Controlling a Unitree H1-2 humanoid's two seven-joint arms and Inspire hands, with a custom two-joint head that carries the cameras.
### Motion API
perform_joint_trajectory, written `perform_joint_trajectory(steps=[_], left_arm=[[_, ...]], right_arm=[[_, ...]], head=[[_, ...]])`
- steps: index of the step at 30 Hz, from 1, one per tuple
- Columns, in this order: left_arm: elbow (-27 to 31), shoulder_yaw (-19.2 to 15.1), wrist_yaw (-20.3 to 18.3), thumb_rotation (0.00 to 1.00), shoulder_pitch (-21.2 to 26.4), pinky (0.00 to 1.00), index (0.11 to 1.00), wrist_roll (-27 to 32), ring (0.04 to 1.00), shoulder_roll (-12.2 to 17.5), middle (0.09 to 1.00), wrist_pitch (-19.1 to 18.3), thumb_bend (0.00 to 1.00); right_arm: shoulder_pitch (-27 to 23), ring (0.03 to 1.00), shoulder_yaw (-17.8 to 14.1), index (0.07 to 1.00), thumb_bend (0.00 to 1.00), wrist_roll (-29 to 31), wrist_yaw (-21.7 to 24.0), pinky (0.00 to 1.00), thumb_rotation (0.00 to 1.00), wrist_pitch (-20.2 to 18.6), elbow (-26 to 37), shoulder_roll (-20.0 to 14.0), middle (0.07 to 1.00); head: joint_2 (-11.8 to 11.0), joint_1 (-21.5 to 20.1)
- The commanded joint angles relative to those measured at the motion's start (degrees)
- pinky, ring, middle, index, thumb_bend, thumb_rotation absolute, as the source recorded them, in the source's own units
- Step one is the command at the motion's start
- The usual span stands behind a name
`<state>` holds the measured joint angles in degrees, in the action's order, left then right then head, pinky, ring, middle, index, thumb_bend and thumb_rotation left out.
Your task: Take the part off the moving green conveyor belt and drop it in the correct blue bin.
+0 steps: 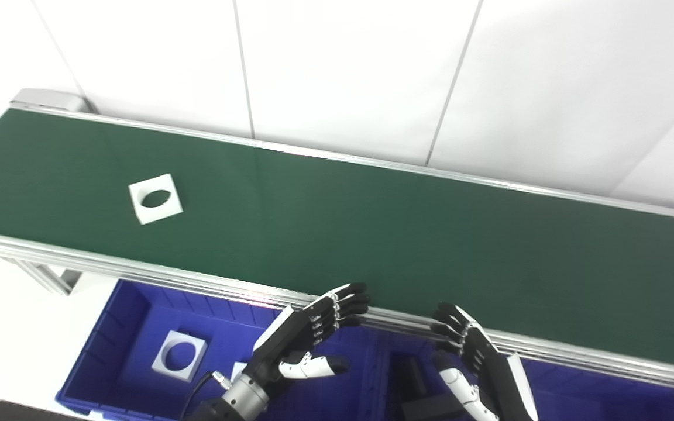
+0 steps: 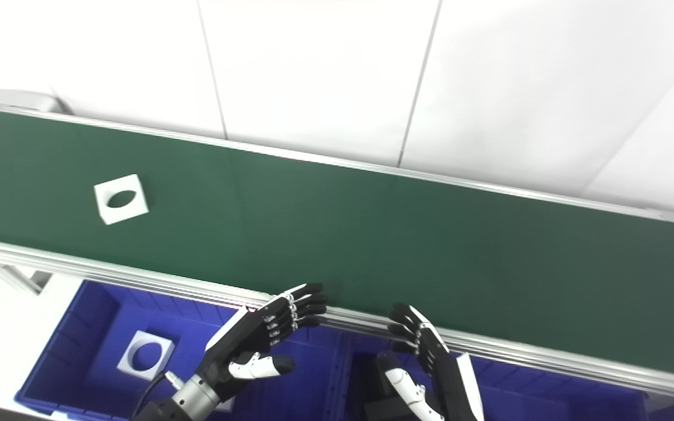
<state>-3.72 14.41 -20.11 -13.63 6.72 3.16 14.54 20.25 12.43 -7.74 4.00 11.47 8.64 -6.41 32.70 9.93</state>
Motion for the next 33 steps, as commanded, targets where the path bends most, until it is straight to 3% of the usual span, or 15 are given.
perform_joint_trajectory(steps=[1,11,20,26,33], left_arm=[[0.55,0.43,0.28,0.51,0.68,0.84,0.891,-0.56,0.87,-0.85,0.875,2.17,0.98],[0.14,0.74,0.74,0.5,0.8,0.84,0.888,-1.63,0.864,-1.09,0.87,2.49,0.98],[0.59,0.31,1.13,0.48,0.9,0.82,0.874,-2.29,0.852,-0.9,0.862,4.11,0.98],[7.23,-0.69,1.41,0.45,0.54,0.8,0.859,-1.03,0.835,0.24,0.847,3.23,0.96],[18.78,-4.61,2.86,0.41,1.51,0.83,0.857,-0.86,0.841,3.44,0.844,-1.45,0.97]], right_arm=[[-0.59,0.794,-0.39,0.857,0.5,0.71,0.16,0.7,0.65,3.9,0.5,-0.03,0.834],[-0.89,0.788,-0.69,0.856,0.53,0.56,0.13,0.69,0.7,4.9,-0.75,-0.02,0.829],[-1.11,0.802,-0.84,0.867,0.49,1.88,0.72,0.71,0.69,4.7,-1.51,-0.09,0.84],[-1.1,0.797,-0.65,0.867,0.48,1.15,0.52,0.71,0.69,4.66,-1.22,0.2,0.838],[-1.13,0.797,-0.32,0.87,0.48,1.11,0.54,0.71,0.69,4.68,-1.28,0.65,0.838]], head=[[-0.41,0.61],[-2.57,3.67],[-3.45,4.78],[-3.46,5.03],[-3.62,5.17]])
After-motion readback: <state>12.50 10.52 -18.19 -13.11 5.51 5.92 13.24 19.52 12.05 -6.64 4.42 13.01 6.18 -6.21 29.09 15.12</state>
